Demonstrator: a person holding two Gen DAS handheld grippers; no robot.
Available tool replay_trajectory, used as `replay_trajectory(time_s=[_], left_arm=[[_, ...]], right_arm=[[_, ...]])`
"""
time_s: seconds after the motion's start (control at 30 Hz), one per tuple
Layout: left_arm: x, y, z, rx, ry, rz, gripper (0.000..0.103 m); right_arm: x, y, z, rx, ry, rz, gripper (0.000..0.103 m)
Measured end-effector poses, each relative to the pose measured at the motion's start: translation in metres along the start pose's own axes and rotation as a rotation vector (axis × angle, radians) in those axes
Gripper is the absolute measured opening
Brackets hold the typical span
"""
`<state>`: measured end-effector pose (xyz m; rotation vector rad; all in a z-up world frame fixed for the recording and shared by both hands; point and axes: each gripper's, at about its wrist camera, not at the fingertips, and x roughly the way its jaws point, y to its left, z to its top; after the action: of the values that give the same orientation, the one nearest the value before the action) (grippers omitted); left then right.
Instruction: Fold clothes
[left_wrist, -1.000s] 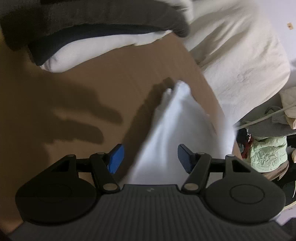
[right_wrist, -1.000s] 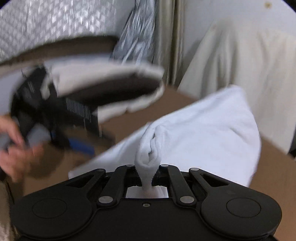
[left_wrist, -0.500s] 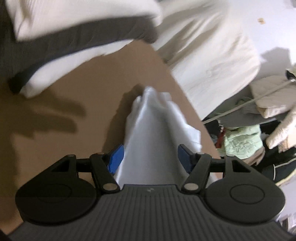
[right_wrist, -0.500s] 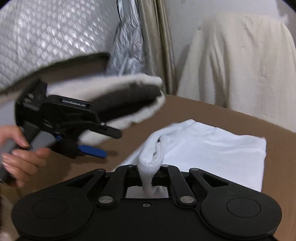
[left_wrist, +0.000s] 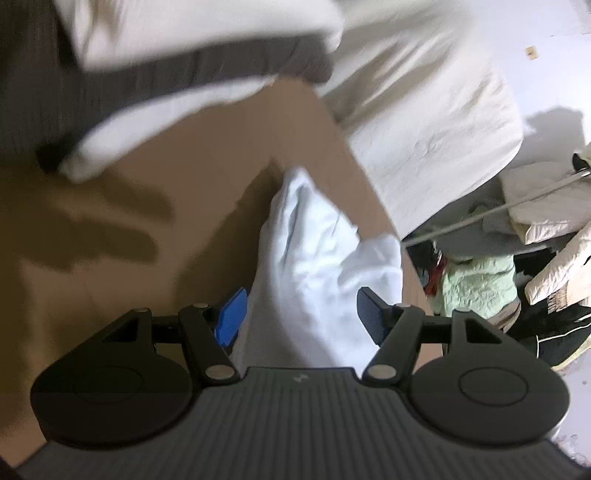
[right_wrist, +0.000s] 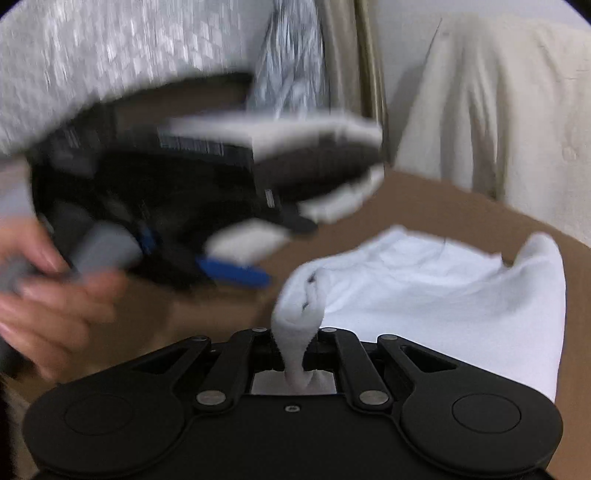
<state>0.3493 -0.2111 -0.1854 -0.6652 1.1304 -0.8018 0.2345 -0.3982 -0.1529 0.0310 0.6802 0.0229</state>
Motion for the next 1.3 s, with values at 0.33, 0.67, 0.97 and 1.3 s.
replay_trajectory(time_s=[0.33,0.67,0.97,1.3], left_arm=[[0.019,-0.024,-0.009,0.138,0.069,0.087,0.065],[0.034,-0.033,-0.024,0.281,0.122,0.307,0.065],[0.024,-0.021,-0.021,0.256,0.070,0.464,0.069],[-0.010,-0.052,-0.034,0.354,0.051,0.243,0.069]], right_arm=[[-0.079,-0.005,-0.033,-0.065,-0.075,-0.098,0.059],[-0.106,-0.038,-0.106,-0.057,0.092,-0.272,0.059],[-0.085,-0.024,-0.116,-0.191,0.090,-0.381,0.056],[-0.084,-0.023,-0.106,-0.181,0.029,-0.451,0.004]])
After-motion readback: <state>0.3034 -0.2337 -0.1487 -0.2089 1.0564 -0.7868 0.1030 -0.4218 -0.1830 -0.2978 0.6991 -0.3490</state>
